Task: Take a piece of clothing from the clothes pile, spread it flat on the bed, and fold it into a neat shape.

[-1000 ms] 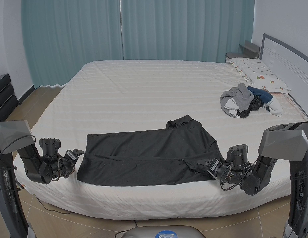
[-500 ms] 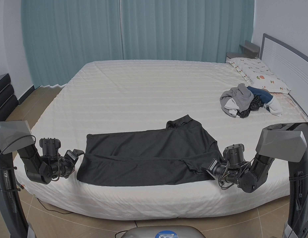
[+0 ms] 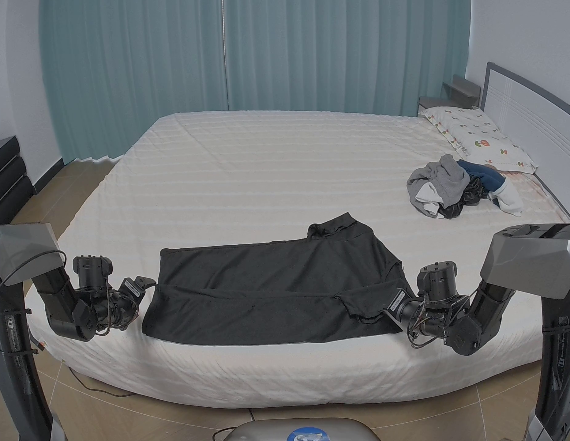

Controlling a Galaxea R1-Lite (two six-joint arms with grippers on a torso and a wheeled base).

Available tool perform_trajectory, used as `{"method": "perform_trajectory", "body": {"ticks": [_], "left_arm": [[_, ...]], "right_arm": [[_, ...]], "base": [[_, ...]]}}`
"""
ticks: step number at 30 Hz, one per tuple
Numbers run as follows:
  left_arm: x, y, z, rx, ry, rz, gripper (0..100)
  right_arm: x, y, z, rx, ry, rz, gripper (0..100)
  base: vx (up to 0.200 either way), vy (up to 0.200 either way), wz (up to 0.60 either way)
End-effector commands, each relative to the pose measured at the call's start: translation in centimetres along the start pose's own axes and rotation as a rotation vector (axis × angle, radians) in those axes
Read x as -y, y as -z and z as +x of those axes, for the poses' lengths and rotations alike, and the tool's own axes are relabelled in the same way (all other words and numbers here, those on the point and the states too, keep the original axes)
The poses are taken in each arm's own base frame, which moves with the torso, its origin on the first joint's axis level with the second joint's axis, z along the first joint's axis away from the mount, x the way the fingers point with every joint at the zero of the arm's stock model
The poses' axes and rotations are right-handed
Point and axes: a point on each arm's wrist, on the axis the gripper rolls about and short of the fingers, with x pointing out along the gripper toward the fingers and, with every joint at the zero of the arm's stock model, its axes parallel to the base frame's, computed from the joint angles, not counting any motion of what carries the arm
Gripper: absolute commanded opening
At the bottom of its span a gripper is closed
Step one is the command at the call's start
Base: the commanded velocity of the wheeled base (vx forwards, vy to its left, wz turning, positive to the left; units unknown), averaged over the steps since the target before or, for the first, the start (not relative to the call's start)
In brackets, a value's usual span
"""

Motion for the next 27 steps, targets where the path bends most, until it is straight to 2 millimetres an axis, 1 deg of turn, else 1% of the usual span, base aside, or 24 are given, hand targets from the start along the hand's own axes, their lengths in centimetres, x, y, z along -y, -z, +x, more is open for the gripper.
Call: {"method": "perform_trajectory", "body": {"ticks": [1,2,4,6,8,11,16,19,24,27], "left_arm": [[0.0,0.0,0.0,0.0,0.0,0.0,100],[0.0,0.0,0.0,0.0,0.0,-0.002,100],[0.0,0.0,0.0,0.0,0.0,-0.002,100],[0.0,0.0,0.0,0.0,0.0,0.0,100],[0.0,0.0,0.0,0.0,0.0,0.0,100],[0.0,0.0,0.0,0.0,0.0,0.0,100],[0.0,0.0,0.0,0.003,0.0,0.0,100],[0.0,0.0,0.0,0.0,0.0,0.0,100],[0.0,0.0,0.0,0.0,0.0,0.0,100],[0.0,0.0,0.0,0.002,-0.001,0.0,100]], "right_arm": [[-1.2,-0.7,-1.5,0.02,-0.04,0.025,0],[-1.2,-0.7,-1.6,0.019,-0.042,0.025,0],[-1.6,-1.1,-2.5,0.024,-0.057,0.04,0],[-1.6,-1.1,-2.5,0.026,-0.059,0.04,0],[-2.1,-1.6,-3.2,0.041,-0.075,0.047,0],[-2.3,-1.7,-3.7,0.044,-0.086,0.046,0],[-2.3,-1.7,-4.3,0.039,-0.087,0.047,0],[-1.8,-1.4,-5.1,-0.004,-0.084,0.041,0],[-1.1,-0.8,-4.5,-0.046,-0.069,0.031,0],[-0.1,-0.9,-3.8,-0.051,-0.039,0.01,0]], "base": [[0.0,0.0,0.0],[0.0,0.0,0.0],[0.0,0.0,0.0],[0.0,0.0,0.0],[0.0,0.0,0.0],[0.0,0.0,0.0],[0.0,0.0,0.0],[0.0,0.0,0.0],[0.0,0.0,0.0],[0.0,0.0,0.0]]}}
